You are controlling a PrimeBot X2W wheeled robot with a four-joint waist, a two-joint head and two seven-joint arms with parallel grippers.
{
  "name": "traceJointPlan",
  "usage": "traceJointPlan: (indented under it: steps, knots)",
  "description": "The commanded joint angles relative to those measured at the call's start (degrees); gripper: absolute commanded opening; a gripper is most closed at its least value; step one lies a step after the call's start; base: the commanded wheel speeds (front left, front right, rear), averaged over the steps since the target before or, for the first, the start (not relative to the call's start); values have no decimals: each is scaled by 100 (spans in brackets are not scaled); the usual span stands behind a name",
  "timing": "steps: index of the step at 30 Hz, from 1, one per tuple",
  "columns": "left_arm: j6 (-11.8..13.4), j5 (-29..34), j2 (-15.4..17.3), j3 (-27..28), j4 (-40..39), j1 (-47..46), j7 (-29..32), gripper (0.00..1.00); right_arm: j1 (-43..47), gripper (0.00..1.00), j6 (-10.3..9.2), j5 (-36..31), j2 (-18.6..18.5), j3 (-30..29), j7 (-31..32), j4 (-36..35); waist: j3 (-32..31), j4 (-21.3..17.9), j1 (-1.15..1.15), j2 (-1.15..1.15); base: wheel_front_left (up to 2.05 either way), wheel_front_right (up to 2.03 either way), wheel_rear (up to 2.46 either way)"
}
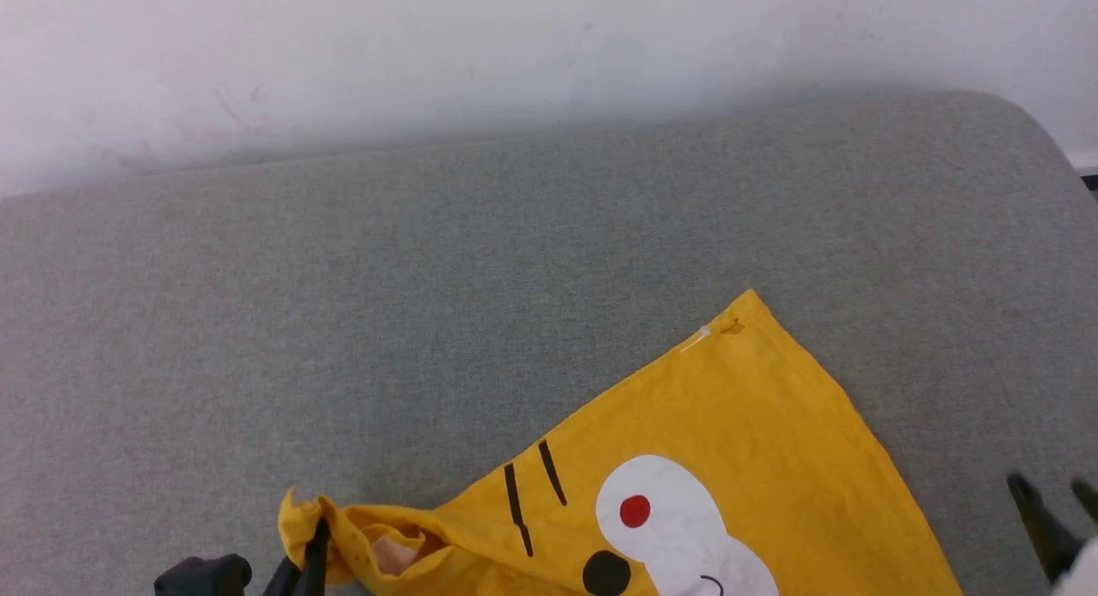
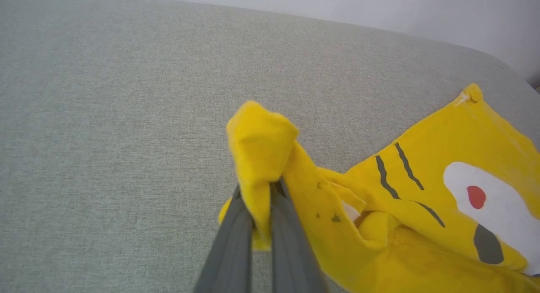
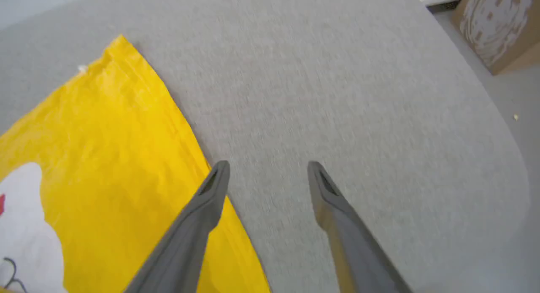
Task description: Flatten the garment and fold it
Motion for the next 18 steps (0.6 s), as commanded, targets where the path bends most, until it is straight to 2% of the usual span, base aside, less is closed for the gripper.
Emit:
traceJointPlan:
  steps: [1, 4, 7, 13, 18]
  knots:
    - [27, 11, 17, -16, -70, -99, 4, 0, -444, 100, -4, -92, -58, 180, -351, 186, 122, 74, 0, 0, 0, 0, 0]
    - [4, 23, -34, -71, -132, -235, -53, 0, -1240, 100, -4, -167, -191, 693, -850, 729, 291, 155, 0, 0, 0, 0, 0]
    - [-52, 27, -79, -155, -127, -392, -84, 0, -2053, 100, -4, -187, -266, 1253, -1056, 1494, 453, 281, 0, 0, 0, 0, 0]
    - [-184, 21, -147, -287, -42, -762, -147, 0, -3589, 100, -4, -50, -336, 2291, -1045, 2968, 733, 594, 0, 0, 0, 0, 0]
    - [-267, -1, -224, -381, 65, -978, -220, 0, -4450, 100, -4, 103, -447, 2864, -813, 4017, 888, 827, 0, 0, 0, 0, 0]
